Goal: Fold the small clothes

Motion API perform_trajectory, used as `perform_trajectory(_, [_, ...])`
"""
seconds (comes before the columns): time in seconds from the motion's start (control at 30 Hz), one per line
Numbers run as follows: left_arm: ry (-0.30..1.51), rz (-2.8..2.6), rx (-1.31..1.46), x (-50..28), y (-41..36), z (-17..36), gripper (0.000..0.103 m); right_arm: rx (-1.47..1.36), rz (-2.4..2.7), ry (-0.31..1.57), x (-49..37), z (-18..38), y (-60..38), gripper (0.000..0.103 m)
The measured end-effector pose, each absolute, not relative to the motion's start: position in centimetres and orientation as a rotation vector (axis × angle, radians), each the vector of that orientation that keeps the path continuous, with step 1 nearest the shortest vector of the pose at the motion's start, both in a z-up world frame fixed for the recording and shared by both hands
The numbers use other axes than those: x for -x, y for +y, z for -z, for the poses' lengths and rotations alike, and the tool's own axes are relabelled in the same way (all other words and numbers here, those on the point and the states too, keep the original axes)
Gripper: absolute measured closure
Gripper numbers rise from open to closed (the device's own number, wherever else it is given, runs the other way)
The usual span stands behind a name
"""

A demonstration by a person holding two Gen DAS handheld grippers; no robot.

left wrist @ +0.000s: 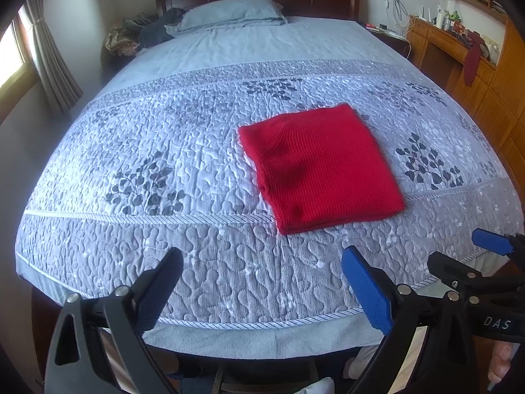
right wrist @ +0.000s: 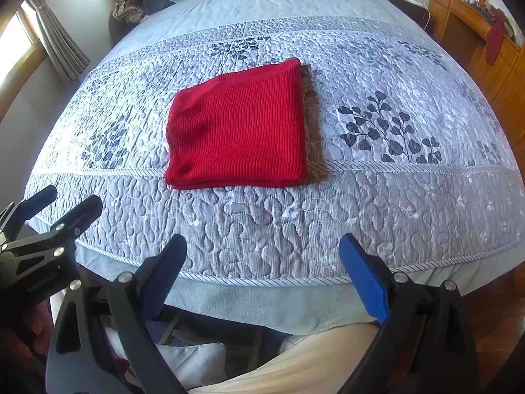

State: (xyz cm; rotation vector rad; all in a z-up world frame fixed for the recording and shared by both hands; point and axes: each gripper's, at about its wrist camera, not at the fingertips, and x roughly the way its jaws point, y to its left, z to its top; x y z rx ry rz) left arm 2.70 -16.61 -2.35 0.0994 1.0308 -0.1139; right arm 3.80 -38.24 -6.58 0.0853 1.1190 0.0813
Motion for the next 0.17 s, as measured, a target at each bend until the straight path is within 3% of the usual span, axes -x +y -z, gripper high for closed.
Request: perform_trajectory(0.17, [0.988, 0.107, -0.115, -2.27, -16.95, 1.36, 0.004, -0.094, -0.078, 1.124, -3.72, 6.94, -38.51, 0.009])
